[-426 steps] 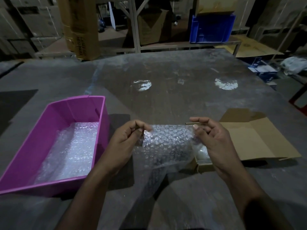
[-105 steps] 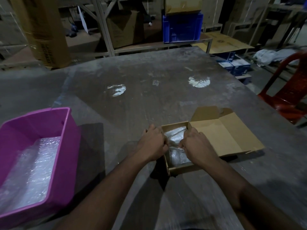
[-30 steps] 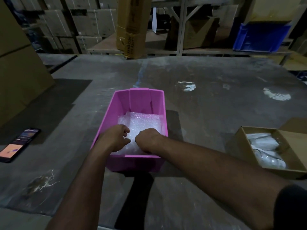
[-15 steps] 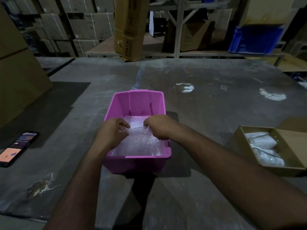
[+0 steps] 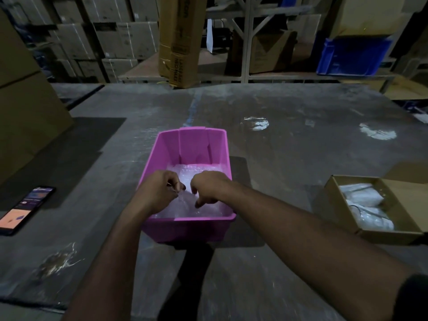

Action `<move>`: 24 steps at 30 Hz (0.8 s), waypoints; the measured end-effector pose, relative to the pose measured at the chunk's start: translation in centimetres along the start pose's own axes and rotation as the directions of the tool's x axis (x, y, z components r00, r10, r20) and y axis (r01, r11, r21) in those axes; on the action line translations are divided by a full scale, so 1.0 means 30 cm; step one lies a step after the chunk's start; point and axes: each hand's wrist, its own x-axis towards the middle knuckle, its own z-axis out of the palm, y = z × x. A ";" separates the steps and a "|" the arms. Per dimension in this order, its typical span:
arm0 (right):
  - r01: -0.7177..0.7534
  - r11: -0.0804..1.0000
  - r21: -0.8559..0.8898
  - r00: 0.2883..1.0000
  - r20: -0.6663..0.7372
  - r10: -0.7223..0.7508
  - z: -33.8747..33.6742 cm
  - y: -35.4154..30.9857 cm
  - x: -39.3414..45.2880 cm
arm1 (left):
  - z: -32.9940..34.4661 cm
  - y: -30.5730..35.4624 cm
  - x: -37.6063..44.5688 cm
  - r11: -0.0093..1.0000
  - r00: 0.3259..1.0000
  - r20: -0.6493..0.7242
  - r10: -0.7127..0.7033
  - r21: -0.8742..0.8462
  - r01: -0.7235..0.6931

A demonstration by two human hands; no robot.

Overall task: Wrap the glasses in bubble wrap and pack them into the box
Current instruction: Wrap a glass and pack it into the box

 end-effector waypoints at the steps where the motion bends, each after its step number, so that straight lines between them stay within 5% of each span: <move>1: -0.006 1.000 -0.001 1.000 -0.012 0.006 0.010 -0.009 0.009 | -0.003 -0.003 -0.004 1.000 1.000 0.005 0.006 0.012 -0.006; 6: -0.081 0.997 -0.012 0.994 -0.081 0.080 0.041 -0.004 0.035 | -0.012 -0.037 -0.022 0.989 0.998 0.055 0.001 0.149 -0.009; 15: -0.047 0.991 -0.124 0.985 0.161 0.067 0.060 -0.036 0.082 | -0.010 -0.029 -0.012 0.948 0.955 0.274 -0.113 0.319 0.021; 24: -0.109 0.982 -0.156 0.988 -0.122 0.090 0.023 -0.023 0.063 | -0.026 0.011 -0.023 0.945 0.896 0.403 -0.189 0.321 0.054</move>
